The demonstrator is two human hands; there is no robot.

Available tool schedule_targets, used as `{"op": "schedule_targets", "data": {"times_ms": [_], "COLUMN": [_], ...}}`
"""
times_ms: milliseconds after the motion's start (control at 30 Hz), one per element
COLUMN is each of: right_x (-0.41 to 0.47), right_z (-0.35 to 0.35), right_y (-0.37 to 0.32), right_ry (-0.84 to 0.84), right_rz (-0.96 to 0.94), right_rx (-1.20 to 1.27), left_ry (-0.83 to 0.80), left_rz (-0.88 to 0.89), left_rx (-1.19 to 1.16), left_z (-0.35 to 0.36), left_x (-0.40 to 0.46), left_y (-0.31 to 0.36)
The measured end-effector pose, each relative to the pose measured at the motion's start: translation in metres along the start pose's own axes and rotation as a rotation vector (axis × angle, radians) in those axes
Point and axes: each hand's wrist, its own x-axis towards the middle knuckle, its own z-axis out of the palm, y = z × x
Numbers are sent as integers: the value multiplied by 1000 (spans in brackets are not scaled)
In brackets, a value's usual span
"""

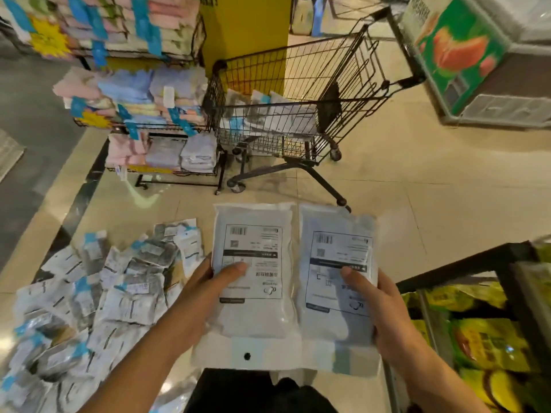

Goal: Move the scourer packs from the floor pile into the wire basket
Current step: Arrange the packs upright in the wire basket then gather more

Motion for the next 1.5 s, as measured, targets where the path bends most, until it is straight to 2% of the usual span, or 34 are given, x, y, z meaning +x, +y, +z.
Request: {"op": "schedule_targets", "data": {"times_ms": [133, 333, 567, 800, 1000, 1300, 1500], "right_x": [51, 150, 249, 321, 414, 580, 681], "right_z": [2, 42, 93, 116, 128, 129, 125], "right_y": [-32, -80, -154, -232, -287, -376, -400], "right_ry": [-21, -44, 41, 60, 15, -114, -154], "right_rz": [36, 42, 20, 1, -13, 82, 156], "right_rx": [44, -60, -65, 8, 11, -39, -96], "left_ry": [21, 23, -78, -68, -87, 56, 46], "left_rz": [-31, -45, -28, -4, 16, -22, -79], "left_rx": [7, 54, 56, 70, 81, 84, 89], "left_z": [16, 17, 20, 48, 78, 139, 164], "left_x": [50, 148, 264, 363, 448, 571, 652], "left_y": [27, 76, 169, 257, 311, 389, 412]}}
